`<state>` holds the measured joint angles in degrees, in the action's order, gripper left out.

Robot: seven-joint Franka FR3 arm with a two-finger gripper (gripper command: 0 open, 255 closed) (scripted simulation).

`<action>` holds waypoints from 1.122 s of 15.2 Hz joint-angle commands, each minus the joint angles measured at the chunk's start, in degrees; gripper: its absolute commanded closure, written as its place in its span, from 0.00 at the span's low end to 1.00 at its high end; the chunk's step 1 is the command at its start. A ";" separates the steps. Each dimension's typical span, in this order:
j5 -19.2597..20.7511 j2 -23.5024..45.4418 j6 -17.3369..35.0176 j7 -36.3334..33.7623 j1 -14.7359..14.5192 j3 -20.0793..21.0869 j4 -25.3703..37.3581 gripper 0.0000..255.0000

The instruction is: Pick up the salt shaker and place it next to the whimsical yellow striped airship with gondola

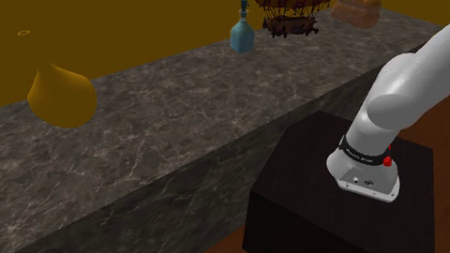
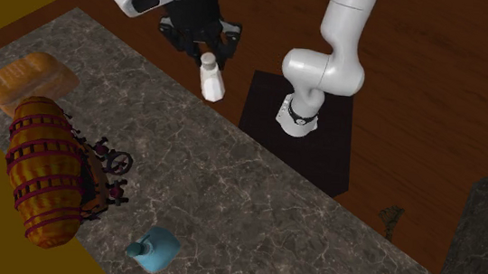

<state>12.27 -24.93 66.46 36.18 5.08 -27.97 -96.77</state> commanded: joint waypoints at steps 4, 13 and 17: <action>-0.54 8.93 1.17 9.82 0.30 -8.51 8.29 1.00; -16.30 35.99 -0.70 32.70 10.65 -24.48 31.27 1.00; -23.50 45.27 -3.33 38.06 20.19 -24.44 40.96 1.00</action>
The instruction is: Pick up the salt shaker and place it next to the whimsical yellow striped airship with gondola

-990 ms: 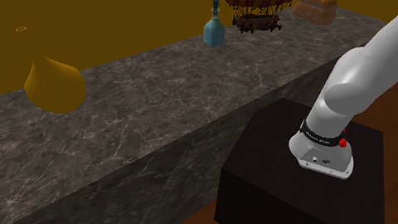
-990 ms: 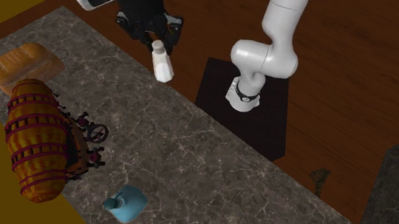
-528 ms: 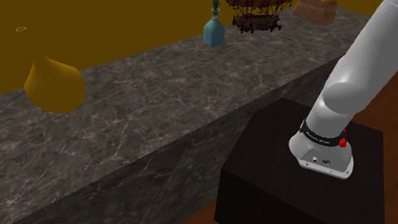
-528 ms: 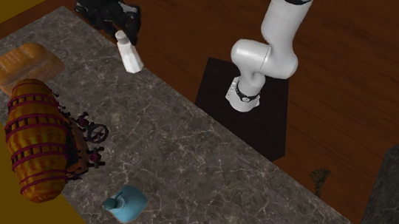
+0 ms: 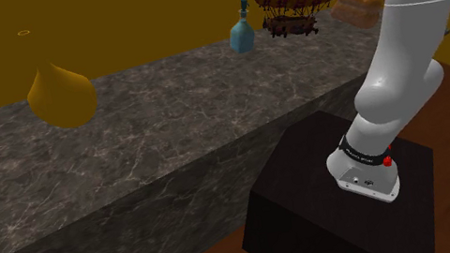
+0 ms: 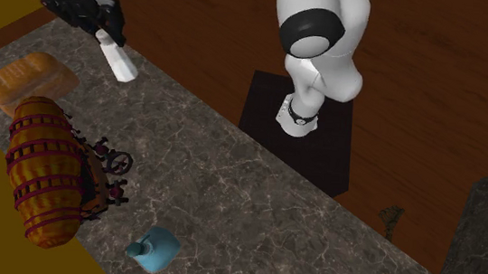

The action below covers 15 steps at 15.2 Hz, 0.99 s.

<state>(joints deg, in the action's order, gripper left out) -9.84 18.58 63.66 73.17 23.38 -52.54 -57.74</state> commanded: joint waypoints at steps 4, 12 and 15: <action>1.75 -1.97 4.72 -0.40 -2.44 -0.20 -6.39 1.00; 5.88 -7.27 13.19 -3.11 -7.49 -0.19 -18.72 1.00; 6.97 -8.72 15.98 -3.96 -8.62 -0.06 -22.51 1.00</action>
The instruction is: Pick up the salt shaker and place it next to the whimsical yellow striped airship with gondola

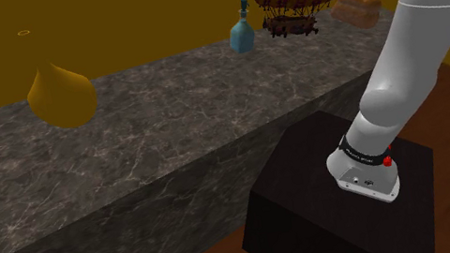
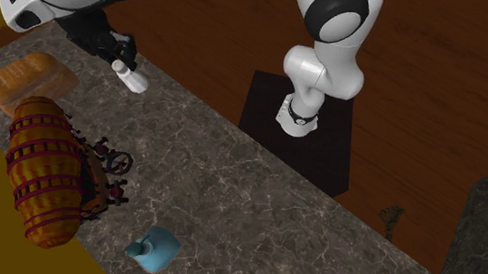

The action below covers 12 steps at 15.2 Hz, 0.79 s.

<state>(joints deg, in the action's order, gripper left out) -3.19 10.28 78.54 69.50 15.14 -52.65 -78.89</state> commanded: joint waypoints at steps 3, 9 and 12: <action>1.21 -1.63 3.75 -1.05 -1.23 0.20 -4.83 1.00; 2.44 -3.35 8.79 -2.21 -2.35 0.45 -11.00 1.00; 2.82 -3.89 11.21 -2.63 -2.68 0.55 -13.78 1.00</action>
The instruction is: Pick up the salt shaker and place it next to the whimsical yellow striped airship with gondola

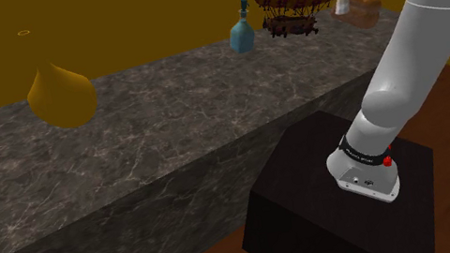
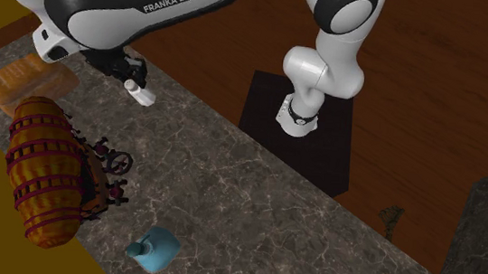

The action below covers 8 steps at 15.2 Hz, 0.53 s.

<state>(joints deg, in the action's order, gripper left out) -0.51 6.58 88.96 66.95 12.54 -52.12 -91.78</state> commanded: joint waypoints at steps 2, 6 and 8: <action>0.31 -0.43 2.39 -0.30 -0.24 0.07 -2.64 1.00; 0.47 -0.67 5.50 -0.60 -0.44 0.16 -5.92 1.00; 0.45 -0.66 7.04 -0.68 -0.49 0.19 -7.45 1.00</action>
<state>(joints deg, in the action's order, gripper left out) -0.24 6.18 95.12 66.49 12.21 -51.97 -98.21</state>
